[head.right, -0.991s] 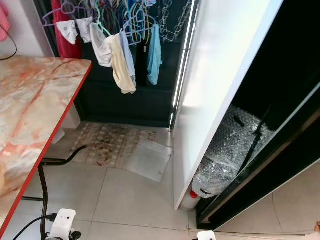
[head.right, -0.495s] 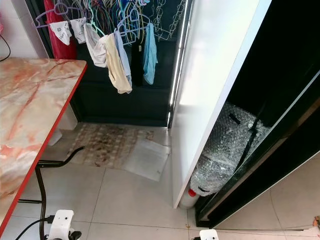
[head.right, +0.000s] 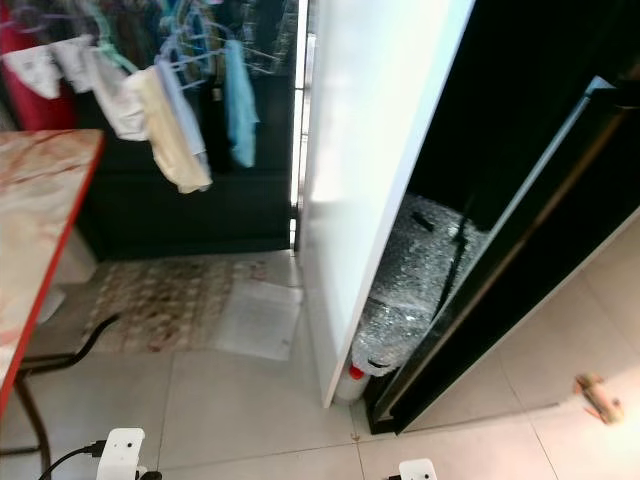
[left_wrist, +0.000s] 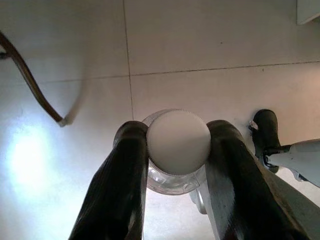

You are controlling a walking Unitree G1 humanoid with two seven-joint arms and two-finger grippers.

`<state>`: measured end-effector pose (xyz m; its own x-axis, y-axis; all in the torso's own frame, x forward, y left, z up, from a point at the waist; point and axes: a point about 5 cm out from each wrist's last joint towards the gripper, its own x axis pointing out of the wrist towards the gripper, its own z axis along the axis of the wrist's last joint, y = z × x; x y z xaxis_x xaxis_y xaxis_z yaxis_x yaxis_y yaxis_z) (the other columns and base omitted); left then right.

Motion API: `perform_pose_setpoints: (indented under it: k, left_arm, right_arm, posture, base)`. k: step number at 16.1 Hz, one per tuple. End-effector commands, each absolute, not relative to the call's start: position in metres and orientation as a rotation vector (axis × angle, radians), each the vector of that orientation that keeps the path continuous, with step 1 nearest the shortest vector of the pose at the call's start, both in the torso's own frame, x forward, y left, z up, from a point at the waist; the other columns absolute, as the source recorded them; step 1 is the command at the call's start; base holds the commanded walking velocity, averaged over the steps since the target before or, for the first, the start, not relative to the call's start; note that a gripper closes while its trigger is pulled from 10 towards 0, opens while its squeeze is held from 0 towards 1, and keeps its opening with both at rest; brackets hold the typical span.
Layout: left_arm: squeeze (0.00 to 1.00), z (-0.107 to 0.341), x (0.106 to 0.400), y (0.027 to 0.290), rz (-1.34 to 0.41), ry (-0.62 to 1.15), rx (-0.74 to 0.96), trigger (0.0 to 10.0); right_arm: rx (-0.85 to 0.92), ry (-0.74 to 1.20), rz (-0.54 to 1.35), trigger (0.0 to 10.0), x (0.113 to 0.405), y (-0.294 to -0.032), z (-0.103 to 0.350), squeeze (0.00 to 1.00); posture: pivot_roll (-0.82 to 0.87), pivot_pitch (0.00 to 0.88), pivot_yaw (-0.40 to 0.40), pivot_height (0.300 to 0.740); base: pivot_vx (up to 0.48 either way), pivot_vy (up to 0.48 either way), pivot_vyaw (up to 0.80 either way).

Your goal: Restocking fridge

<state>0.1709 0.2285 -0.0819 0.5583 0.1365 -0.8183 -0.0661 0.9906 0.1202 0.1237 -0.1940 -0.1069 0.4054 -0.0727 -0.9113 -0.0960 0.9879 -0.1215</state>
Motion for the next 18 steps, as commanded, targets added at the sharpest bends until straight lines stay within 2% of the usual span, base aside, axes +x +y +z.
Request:
perform_pose_setpoints:
  k: [1,18]
  left_arm:
    - [0.00,-0.0865,0.1606,0.2285,0.115,1.002,0.077,10.0]
    - [0.00,-0.0906,0.1545,0.2227,0.080,1.045,0.072,10.0]
  right_arm:
    - [-0.168,1.171,0.011,10.0,0.1191,-0.1951,-0.1082,0.00]
    - [-0.189,1.174,0.030,10.0,0.1204,-0.1963,-0.1077,0.00]
  posture:
    - [0.02,0.010,-0.054,0.740]
    - [0.03,0.000,-0.072,0.740]
  base:
    - [0.000,0.000,-0.76]
    - [0.000,-0.018,-0.77]
